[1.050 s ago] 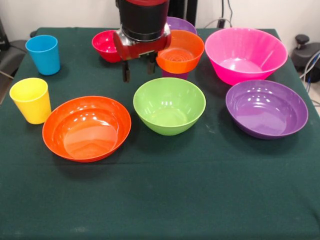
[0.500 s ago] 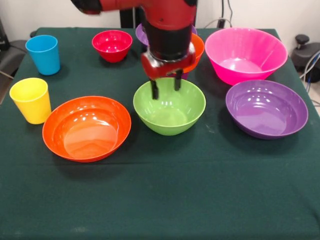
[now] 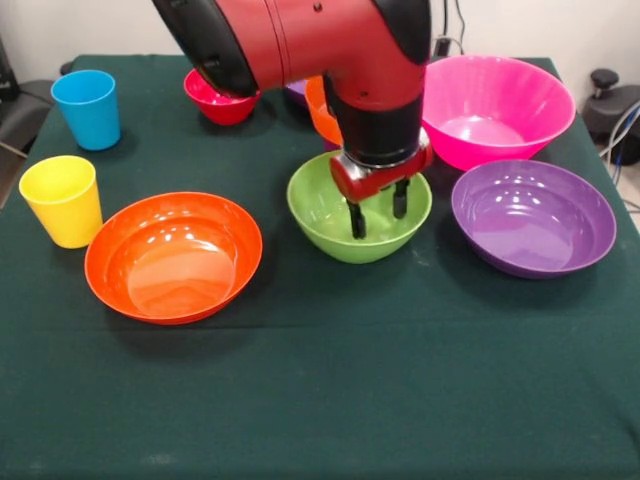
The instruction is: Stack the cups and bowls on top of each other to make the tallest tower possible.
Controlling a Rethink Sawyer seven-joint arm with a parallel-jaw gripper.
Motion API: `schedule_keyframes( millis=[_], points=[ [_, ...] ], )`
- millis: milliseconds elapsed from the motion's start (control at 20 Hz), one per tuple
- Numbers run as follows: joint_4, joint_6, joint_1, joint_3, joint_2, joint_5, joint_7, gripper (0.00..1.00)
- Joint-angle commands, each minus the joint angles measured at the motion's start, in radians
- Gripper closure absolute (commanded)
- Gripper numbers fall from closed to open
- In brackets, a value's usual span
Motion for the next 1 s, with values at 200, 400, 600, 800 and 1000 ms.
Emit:
schedule_keyframes(
  millis=[200, 400, 600, 800, 1000],
  points=[
    [-0.135, -0.054, 0.058, -0.071, 0.093, -0.017, 0.049, 0.0],
    [-0.13, -0.046, 0.059, -0.071, 0.079, -0.006, 0.043, 0.0],
    [-0.142, -0.039, 0.051, -0.062, 0.081, -0.001, 0.009, 0.0],
    [-0.145, -0.036, 0.043, -0.044, 0.071, 0.004, -0.023, 0.0],
    [-0.133, -0.079, 0.027, -0.012, 0.044, 0.006, -0.043, 0.0]
  ],
)
